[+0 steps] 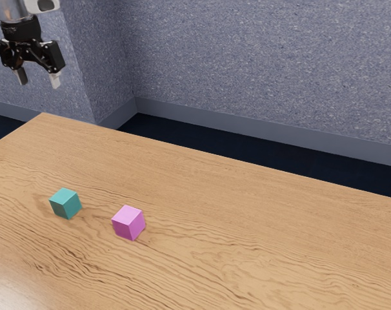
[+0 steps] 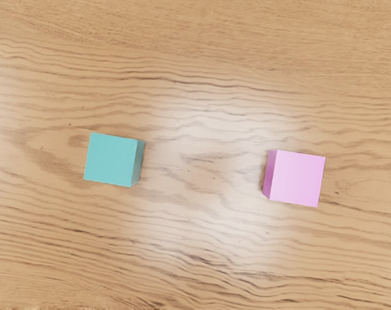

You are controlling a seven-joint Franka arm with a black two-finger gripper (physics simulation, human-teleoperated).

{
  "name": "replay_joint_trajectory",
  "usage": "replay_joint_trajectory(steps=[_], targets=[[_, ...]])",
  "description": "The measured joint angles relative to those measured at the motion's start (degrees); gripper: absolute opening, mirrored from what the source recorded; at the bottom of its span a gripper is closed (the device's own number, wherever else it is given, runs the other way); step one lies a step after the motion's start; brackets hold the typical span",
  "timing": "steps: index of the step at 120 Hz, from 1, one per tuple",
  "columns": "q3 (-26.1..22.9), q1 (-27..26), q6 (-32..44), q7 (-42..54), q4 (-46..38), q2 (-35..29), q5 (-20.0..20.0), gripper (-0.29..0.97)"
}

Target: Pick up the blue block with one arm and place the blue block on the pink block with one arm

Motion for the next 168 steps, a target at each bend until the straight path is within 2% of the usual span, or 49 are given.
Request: replay_joint_trajectory(steps=[32, 39, 45, 53, 64, 80, 84, 94, 101, 109, 123, 145, 159, 168], targets=[[0.8, 4.2, -0.5, 0.4, 1.1, -0.8, -1.4, 0.68], [3.5, 1.4, -3.8, 0.4, 8.5, -4.0, 0.4, 0.68], [7.8, 0.9, -6.1, 0.5, 11.2, -6.5, 1.5, 0.68], [12.7, 2.8, -8.2, 0.5, 10.9, -6.4, 2.3, 0.68], [14.6, 3.1, -8.7, 0.5, 8.2, -3.4, 2.8, 0.68], [15.2, 2.9, -3.5, 0.6, 3.7, 4.2, 1.8, 0.68], [15.7, 2.2, -1.3, 0.7, 0.1, 5.2, 1.1, 0.68], [18.4, -0.1, 9.4, 1.3, -12.7, 6.3, -0.7, 0.68], [19.5, 1.0, 16.7, 1.5, -19.5, 7.0, -2.5, 0.68], [19.8, 2.8, 24.1, 1.8, -23.4, 9.5, -4.2, 0.68], [19.9, 2.6, 33.0, 4.8, -26.7, 11.0, -6.3, 0.68], [19.4, 2.4, 37.2, 12.5, -28.5, 10.7, -8.2, 0.68], [18.8, 2.4, 37.4, 18.2, -28.8, 9.5, -4.7, 0.68], [18.6, 2.3, 37.8, 20.9, -29.1, 9.7, -4.1, 0.68]])
